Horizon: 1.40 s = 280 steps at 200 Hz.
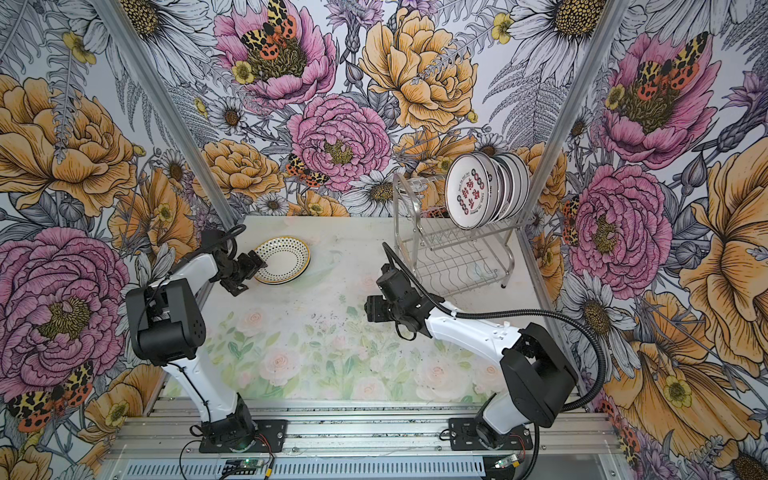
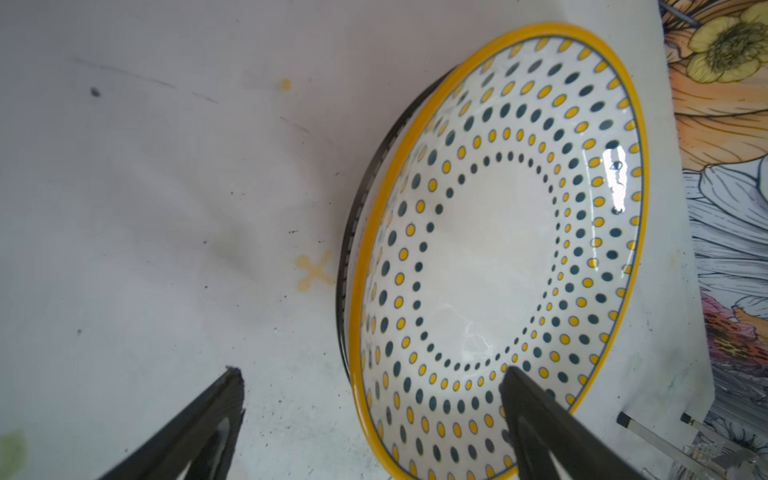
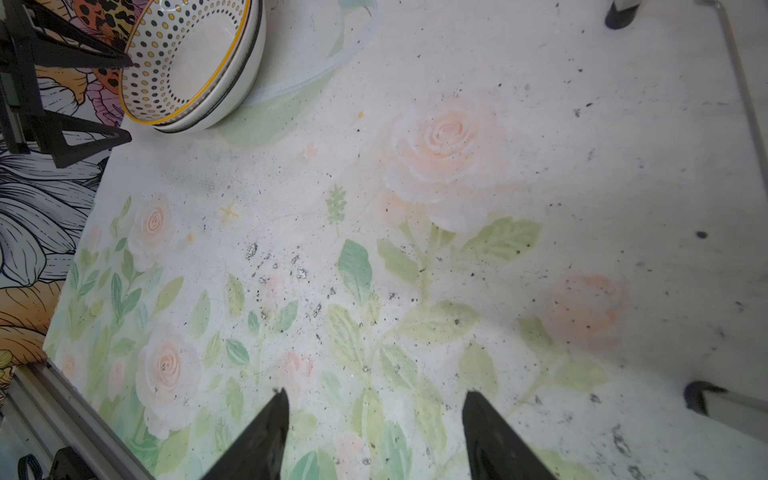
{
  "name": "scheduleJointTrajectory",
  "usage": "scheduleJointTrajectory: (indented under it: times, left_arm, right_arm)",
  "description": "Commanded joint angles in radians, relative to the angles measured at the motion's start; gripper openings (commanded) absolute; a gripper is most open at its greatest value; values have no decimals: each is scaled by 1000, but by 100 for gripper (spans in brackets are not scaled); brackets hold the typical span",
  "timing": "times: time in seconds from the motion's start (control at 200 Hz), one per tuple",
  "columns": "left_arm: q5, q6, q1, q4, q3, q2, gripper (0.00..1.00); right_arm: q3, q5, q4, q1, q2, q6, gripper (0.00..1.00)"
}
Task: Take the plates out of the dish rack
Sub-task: 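Lower the dotted plate flat onto the geometric plate and open the left gripper, then lift the left gripper away while the right gripper moves to the rack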
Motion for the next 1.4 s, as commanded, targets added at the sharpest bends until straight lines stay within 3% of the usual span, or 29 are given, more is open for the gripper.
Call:
scheduleJointTrajectory:
  times: [0.0,0.26,0.36,0.465,0.505,0.685,0.901,1.131,1.271,1.396]
  left_arm:
    - [-30,21,5,-24,-19,-102,99]
    - [-31,20,5,-26,-123,-225,99]
    - [-32,15,6,-27,-179,-293,99]
    - [-27,13,5,-37,-225,-365,99]
    - [-26,13,2,-46,-241,-391,99]
    - [-31,11,-30,-78,-308,-535,99]
    - [-72,0,-146,-111,-346,-660,99]
    - [-144,-35,-311,-129,-329,-750,99]
    - [-165,-44,-383,-134,-307,-778,99]
    - [-178,-43,-422,-140,-293,-783,99]
  right_arm:
    - [8,-3,5,-5,-56,-41,68]
    - [-2,-42,6,-5,-172,-55,69]
    - [-11,-57,6,-4,-241,-54,82]
    - [-24,-66,5,-5,-311,-58,86]
    - [-27,-69,5,-5,-337,-58,99]
    - [-27,-58,2,-13,-436,-73,99]
    - [70,-60,-61,-87,-509,-120,99]
    - [289,-148,-173,-234,-485,-154,99]
    - [431,-86,-246,-302,-442,-225,99]
    - [548,101,-296,-358,-378,-263,99]
